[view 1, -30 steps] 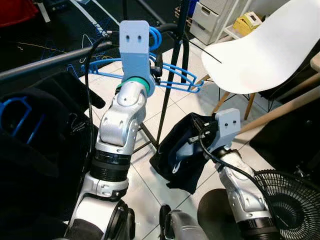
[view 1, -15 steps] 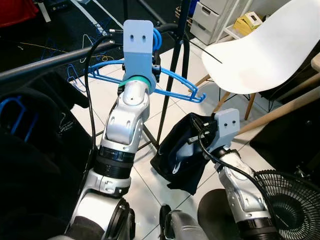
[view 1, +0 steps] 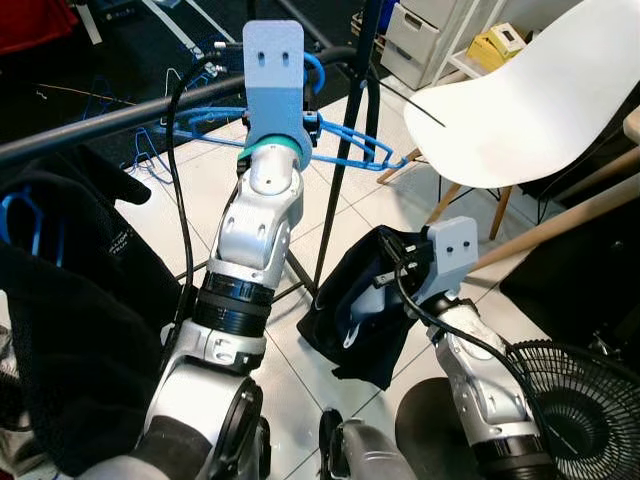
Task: Hang hanger
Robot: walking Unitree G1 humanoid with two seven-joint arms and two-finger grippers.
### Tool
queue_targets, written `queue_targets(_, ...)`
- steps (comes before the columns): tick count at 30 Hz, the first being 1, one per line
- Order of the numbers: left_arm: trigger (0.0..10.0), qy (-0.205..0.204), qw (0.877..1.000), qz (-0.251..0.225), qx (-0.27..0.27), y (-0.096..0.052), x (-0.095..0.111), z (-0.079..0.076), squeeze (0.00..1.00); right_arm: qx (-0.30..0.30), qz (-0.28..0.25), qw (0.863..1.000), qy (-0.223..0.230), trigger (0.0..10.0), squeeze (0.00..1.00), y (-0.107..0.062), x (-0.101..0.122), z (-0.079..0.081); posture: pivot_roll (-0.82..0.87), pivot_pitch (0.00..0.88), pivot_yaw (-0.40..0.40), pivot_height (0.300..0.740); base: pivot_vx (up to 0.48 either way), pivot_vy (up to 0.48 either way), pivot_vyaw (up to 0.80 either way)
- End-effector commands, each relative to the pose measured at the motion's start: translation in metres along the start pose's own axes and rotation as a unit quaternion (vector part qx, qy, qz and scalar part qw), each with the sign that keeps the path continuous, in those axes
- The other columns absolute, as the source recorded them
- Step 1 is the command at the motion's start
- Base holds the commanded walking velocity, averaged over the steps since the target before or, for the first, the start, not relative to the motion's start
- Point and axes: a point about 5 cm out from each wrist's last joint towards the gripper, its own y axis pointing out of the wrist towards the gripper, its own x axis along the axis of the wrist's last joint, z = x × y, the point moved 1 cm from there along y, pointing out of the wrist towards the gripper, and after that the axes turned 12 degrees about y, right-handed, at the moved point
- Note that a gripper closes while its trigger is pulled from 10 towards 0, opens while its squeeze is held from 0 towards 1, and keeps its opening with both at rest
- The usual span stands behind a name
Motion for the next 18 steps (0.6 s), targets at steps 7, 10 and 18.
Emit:
queue_targets(7,10.0,-0.016,1.000,-0.005,0.004,-0.004,0.008,-0.006,0.00,-0.003,-0.007,1.000,-0.005,10.0,0.00,-0.001,0.002,-0.002,-0.03,0.133,0.000,0.740,0.000,0.000,0.00)
queue_targets(10,10.0,-0.014,1.000,-0.002,0.008,-0.005,0.006,-0.001,0.00,-0.003,-0.007,1.000,-0.005,10.0,0.00,0.000,0.002,-0.002,-0.03,0.136,-0.002,0.740,0.000,0.000,0.00)
queue_targets(18,10.0,0.014,0.998,0.018,0.051,-0.014,-0.012,0.036,0.00,-0.002,-0.004,1.000,-0.003,10.0,0.00,-0.002,0.001,-0.002,-0.02,0.155,-0.011,0.740,0.000,0.000,0.00)
